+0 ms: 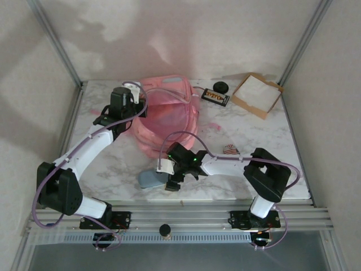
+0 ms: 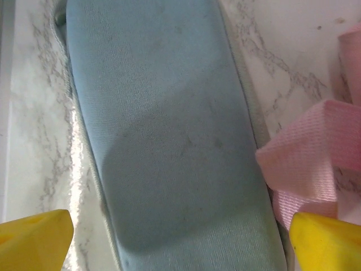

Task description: Pack books, pencil case, and school supplies into a backpack

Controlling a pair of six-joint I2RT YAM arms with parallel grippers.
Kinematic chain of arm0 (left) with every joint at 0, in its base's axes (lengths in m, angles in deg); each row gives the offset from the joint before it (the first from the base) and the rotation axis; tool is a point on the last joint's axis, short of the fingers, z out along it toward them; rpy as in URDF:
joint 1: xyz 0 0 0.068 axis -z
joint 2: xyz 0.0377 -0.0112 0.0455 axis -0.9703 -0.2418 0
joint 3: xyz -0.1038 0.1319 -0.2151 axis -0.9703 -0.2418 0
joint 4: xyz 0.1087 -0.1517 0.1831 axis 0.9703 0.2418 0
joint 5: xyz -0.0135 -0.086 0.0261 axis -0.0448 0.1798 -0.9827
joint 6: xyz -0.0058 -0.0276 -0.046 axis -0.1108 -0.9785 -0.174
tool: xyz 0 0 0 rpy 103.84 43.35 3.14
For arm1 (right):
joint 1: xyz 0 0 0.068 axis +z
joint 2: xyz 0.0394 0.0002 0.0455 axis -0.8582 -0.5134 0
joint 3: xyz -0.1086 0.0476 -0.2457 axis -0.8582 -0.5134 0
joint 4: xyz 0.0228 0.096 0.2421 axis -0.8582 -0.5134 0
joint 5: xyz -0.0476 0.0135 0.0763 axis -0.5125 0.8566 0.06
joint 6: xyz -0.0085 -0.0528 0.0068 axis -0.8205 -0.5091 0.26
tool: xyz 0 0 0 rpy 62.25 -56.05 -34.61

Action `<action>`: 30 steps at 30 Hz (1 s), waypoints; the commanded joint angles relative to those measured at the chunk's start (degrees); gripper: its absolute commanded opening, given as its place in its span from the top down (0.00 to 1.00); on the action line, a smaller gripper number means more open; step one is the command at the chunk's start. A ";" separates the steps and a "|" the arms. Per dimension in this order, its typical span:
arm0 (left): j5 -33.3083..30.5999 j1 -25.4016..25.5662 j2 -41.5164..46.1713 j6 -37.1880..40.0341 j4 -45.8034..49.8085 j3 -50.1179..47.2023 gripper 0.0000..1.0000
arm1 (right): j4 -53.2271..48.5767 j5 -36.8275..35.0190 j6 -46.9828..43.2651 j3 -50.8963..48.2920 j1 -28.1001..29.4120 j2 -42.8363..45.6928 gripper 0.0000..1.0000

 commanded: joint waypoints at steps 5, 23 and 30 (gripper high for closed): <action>0.42 0.51 -0.12 -1.96 -5.48 4.44 1.00 | 1.62 -2.59 -6.52 3.92 1.76 -5.46 0.01; -0.10 0.37 0.12 -1.80 -4.88 4.14 1.00 | 4.58 -5.32 -1.47 2.19 1.66 1.51 0.59; 0.06 0.36 0.78 -2.97 -5.63 3.53 1.00 | 2.53 0.12 7.49 -1.61 -0.07 13.41 0.67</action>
